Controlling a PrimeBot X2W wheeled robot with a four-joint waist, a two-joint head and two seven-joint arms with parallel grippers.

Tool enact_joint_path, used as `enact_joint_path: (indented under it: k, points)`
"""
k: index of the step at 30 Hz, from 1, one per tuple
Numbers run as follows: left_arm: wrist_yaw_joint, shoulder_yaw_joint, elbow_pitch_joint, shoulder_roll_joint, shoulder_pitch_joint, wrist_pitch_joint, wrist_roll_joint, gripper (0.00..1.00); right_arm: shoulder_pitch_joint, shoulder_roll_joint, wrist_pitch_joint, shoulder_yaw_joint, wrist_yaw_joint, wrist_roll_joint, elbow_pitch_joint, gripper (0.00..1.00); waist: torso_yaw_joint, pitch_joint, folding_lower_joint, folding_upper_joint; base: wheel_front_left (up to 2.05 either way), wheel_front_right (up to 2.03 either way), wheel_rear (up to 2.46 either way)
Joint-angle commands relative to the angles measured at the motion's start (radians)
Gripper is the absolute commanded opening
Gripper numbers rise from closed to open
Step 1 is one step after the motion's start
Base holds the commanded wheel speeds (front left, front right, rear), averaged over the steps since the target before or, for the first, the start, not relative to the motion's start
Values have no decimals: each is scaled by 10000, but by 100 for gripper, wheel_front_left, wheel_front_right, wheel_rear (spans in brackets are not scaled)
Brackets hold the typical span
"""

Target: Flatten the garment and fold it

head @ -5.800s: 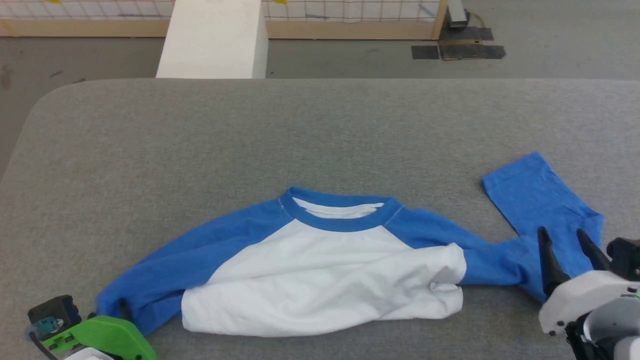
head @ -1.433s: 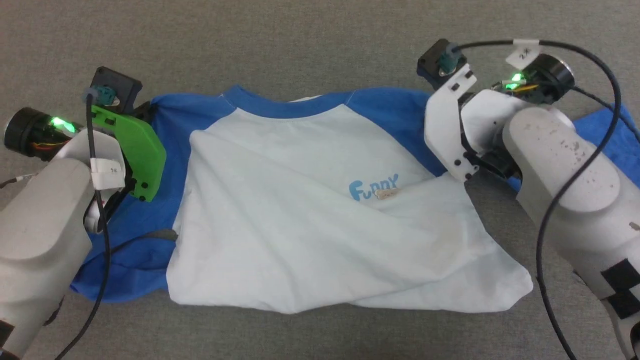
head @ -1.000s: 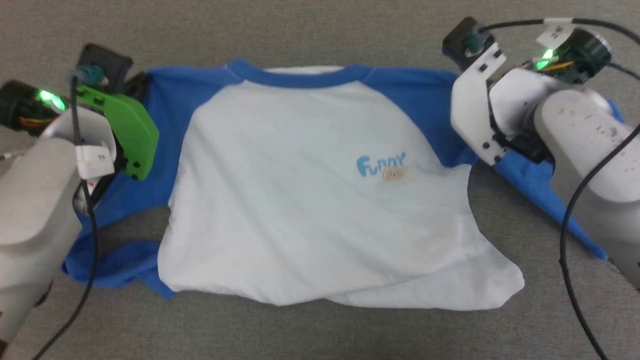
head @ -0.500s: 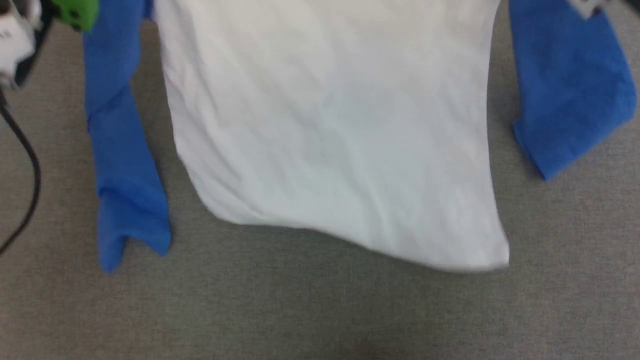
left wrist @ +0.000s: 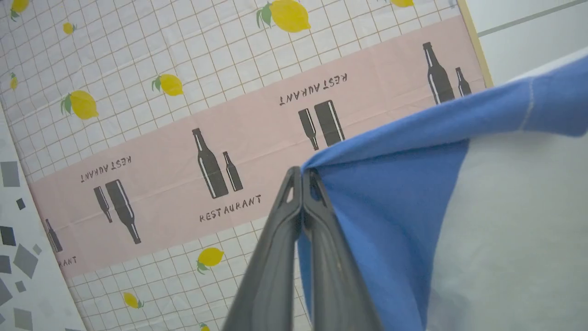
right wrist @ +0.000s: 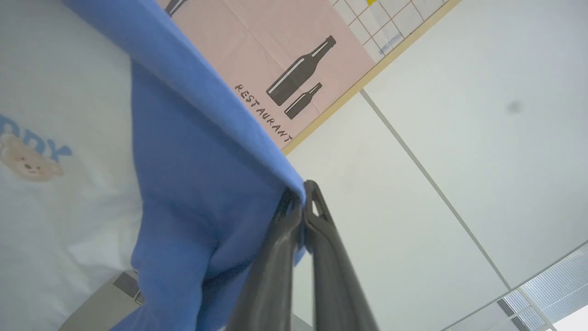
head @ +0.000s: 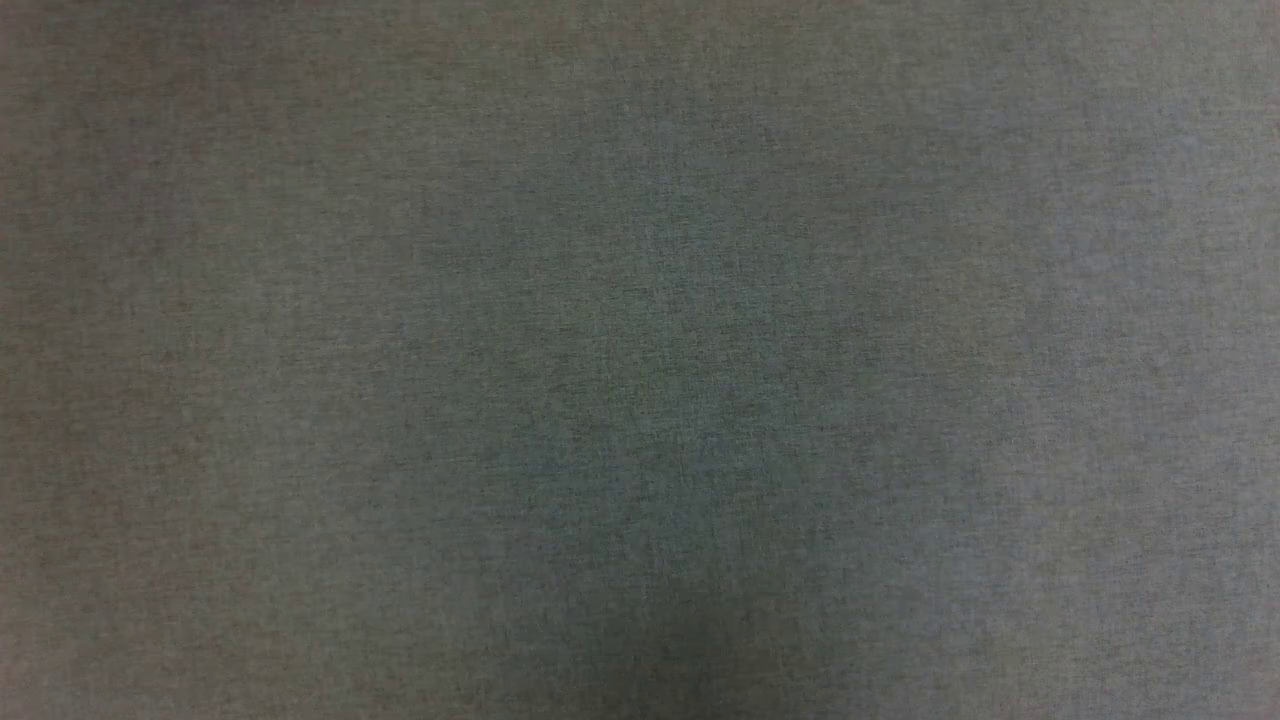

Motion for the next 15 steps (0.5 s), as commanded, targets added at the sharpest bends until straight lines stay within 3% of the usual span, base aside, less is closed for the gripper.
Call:
enact_joint_path:
  k: [1, 4, 7, 15]
  points:
    - [324, 202, 179, 192, -176, -158, 123, 0, -145, -178, -113, -314, -55, -252, 209, 0, -105, 132, -1, -1, 0, 0, 0]
    - [412, 201, 282, 200, -256, -473, 250, 0, -182, -30, -446, -496, -55, -601, 420, 0, -123, 176, -1, -1, 0, 0, 0]
    - [233, -16, 542, 221, 24, -468, 245, 0, 131, 127, -729, -430, -55, -443, 688, 0, -100, 196, -1, -1, 0, 0, 0]
    - [-116, -765, 1592, 381, 2164, -286, -24, 0, 2494, 223, -1772, 678, -55, 755, 1418, 0, 56, -145, -1, -1, 0, 0, 0]
